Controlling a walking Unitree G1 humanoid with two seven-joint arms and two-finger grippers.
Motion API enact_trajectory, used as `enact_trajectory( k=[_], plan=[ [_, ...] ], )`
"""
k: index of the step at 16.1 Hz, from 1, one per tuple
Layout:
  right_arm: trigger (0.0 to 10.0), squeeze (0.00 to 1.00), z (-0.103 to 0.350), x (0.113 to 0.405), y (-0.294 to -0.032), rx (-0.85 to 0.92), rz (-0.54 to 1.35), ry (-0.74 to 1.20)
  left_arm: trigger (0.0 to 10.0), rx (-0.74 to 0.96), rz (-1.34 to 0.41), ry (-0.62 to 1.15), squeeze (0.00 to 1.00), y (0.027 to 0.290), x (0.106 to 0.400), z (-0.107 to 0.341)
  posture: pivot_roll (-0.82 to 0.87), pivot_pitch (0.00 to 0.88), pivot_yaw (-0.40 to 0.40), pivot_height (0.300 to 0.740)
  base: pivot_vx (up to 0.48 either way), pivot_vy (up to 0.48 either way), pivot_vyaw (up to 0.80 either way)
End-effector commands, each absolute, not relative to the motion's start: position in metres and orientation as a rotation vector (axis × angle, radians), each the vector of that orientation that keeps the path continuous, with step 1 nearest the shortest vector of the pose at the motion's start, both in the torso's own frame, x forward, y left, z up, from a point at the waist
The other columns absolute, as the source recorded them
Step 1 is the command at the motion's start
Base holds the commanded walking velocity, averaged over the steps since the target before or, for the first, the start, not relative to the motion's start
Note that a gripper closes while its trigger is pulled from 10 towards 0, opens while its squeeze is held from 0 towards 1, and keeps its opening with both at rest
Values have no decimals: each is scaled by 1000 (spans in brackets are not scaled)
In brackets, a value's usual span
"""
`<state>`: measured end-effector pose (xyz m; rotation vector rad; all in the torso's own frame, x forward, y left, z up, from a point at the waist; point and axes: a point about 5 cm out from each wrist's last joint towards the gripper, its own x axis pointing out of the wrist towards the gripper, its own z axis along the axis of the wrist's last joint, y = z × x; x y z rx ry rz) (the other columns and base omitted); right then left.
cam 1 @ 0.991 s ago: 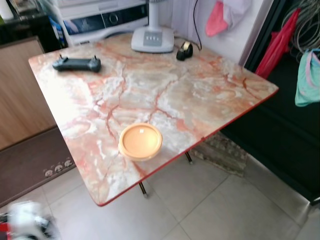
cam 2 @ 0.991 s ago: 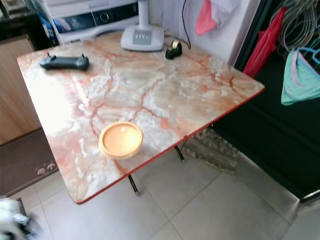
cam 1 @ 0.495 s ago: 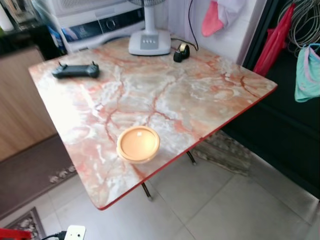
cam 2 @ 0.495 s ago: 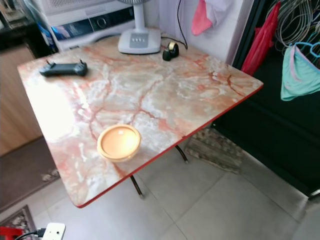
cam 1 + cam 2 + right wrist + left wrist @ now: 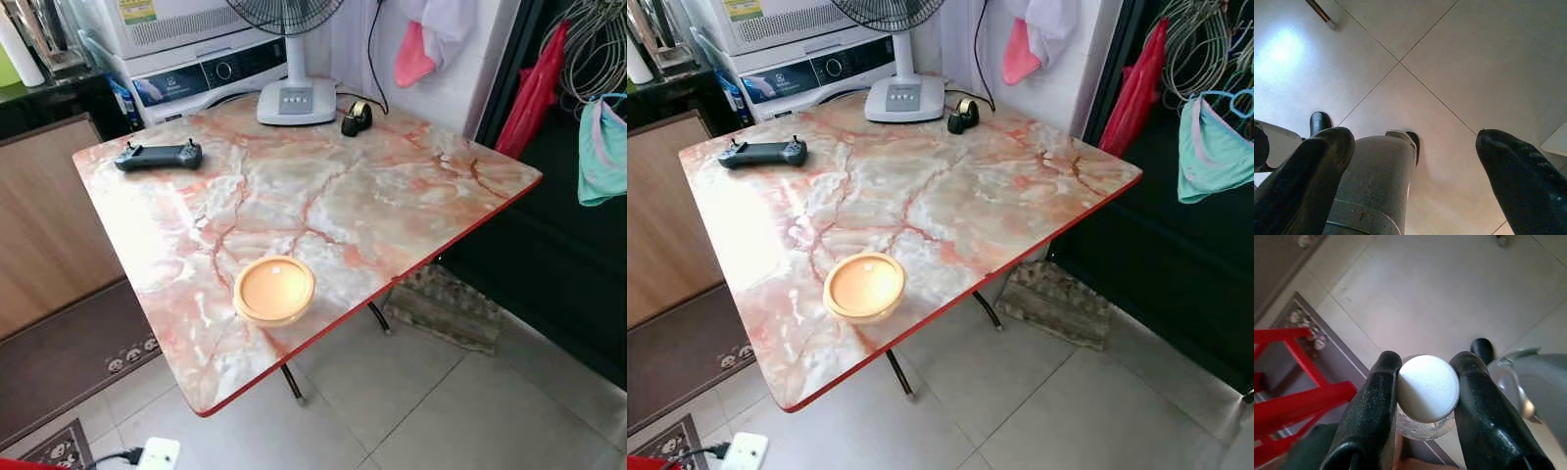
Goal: Restocking fridge
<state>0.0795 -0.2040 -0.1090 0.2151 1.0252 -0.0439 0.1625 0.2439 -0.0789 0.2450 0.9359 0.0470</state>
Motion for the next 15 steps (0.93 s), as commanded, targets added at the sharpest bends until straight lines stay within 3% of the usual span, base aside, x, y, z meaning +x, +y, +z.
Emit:
enact_trajectory(
  k=[1, 5, 9, 15],
  plan=[
    [10000, 0, -112, 66, -202, 234, -51, 1067, 10000, 257, 40, 969, 0, 243, 152, -84, 94, 7, 21, 740, 0, 0, 0],
    [10000, 0, -112, 62, -207, 209, -27, 1086, 10000, 235, 45, 1017, 0, 236, 135, -92, 97, 0, -4, 740, -120, 0, 0],
    [10000, 0, -112, 59, -210, 206, -31, 1095, 10000, 299, -8, 1004, 0, 234, 147, -89, 107, 7, -9, 740, -287, 0, 0],
    [10000, 0, -112, 60, -209, 219, -43, 1087, 10000, 266, 30, 988, 0, 237, 152, -86, 109, 39, -11, 740, -287, 0, 0]
  ],
)
